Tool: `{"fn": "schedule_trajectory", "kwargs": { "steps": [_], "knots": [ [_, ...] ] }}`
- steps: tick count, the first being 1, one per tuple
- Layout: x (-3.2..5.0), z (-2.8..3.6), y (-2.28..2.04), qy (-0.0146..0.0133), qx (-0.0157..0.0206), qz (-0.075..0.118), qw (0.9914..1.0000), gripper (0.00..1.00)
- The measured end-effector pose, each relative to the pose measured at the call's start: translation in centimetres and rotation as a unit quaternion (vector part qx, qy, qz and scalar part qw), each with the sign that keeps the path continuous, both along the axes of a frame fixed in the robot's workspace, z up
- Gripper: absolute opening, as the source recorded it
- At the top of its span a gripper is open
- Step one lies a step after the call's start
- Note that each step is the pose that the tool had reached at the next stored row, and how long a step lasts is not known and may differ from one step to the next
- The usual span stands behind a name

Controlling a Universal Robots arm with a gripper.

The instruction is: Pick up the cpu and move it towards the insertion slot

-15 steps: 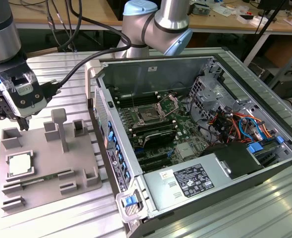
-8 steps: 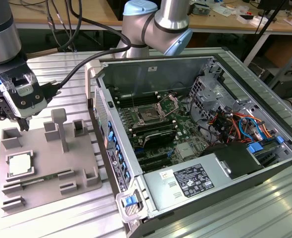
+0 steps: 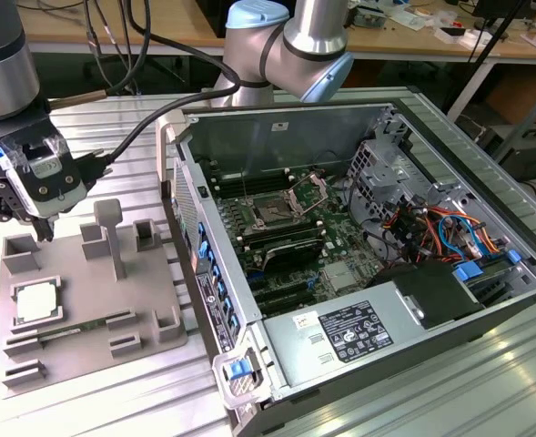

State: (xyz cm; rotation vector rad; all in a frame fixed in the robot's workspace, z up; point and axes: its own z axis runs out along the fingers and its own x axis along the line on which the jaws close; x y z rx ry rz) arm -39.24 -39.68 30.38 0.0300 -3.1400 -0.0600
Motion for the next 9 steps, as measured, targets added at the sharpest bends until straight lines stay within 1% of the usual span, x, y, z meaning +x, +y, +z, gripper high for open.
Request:
{"fn": "schedule_trajectory", "kwargs": {
  "steps": [8,9],
  "knots": [
    [0.00,-0.24,0.00,0.0000,0.0000,0.000,1.00000,0.11],
    [0.00,-0.43,0.00,0.0000,0.0000,0.000,1.00000,0.11]
  ]
}}
